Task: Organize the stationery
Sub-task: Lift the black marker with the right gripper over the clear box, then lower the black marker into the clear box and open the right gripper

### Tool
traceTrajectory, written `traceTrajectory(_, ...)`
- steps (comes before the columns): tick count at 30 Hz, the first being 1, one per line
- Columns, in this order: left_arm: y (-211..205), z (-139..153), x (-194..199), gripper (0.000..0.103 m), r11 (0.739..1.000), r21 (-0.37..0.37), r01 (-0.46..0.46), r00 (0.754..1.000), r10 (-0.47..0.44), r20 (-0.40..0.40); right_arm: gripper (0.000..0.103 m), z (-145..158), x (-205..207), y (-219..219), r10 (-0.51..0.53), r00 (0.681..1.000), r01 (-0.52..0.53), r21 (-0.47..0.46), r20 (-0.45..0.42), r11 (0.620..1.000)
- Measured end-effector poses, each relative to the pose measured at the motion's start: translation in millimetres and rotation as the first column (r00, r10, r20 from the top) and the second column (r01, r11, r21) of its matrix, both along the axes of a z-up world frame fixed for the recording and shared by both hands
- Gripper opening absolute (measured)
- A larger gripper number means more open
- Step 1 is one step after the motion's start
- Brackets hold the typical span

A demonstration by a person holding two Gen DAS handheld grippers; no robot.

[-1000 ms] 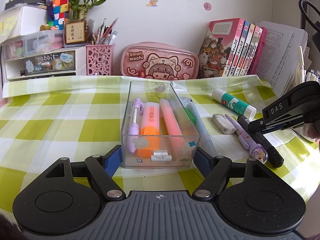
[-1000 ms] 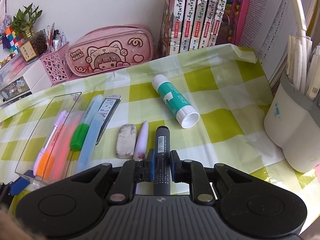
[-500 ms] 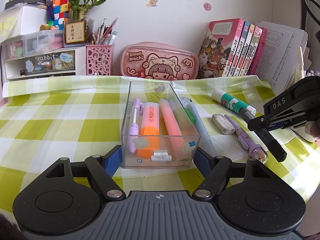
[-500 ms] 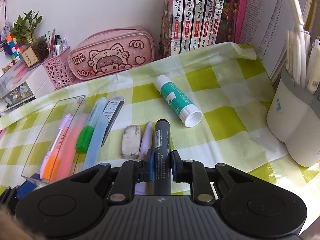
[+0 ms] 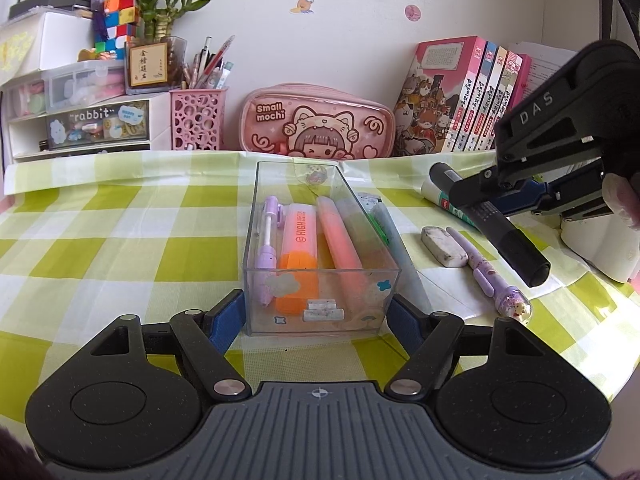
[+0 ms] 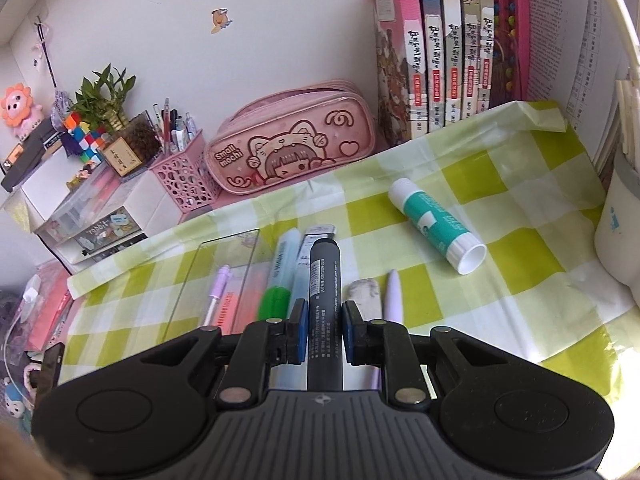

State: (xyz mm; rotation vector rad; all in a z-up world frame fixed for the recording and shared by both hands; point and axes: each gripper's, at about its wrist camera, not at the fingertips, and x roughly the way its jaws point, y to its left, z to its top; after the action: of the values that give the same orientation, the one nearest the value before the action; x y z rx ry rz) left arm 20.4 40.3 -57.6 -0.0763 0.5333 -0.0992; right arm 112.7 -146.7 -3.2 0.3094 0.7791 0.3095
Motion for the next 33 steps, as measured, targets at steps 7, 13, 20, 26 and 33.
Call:
traceTrajectory(7,-2.6,0.2,-3.3,0.075,1.000,0.000,0.001,1.000,-0.001,0.001,0.021,1.8,9.9,15.6,0.032,0.999,-0.028,0.102,-0.038,0.994)
traceTrajectory(13,-2.8,0.2,-3.2,0.075,1.000,0.000,0.001,1.000,-0.001,0.001,0.021,2.0,21.9,35.8,0.072,0.995,-0.063,0.138,-0.063,0.988)
traceTrajectory(20,-3.4,-0.1,-2.9,0.075,1.000,-0.002,0.002,1.000,-0.002,0.000,0.021,-3.2,43.4,65.4,0.117,0.988,-0.102,0.140,-0.105,0.985)
traceTrajectory(26,-4.4,-0.4,-2.4,0.075,1.000,-0.005,0.003,1.000,-0.003,0.000,0.021,-12.6,59.3,74.5,0.127,0.979,-0.098,0.179,-0.160,0.979)
traceTrajectory(33,-4.3,-0.4,-2.4,0.075,1.000,-0.004,0.003,1.000,-0.003,0.000,0.021,-17.3,67.6,81.2,0.129,0.974,-0.093,0.189,-0.186,0.978)
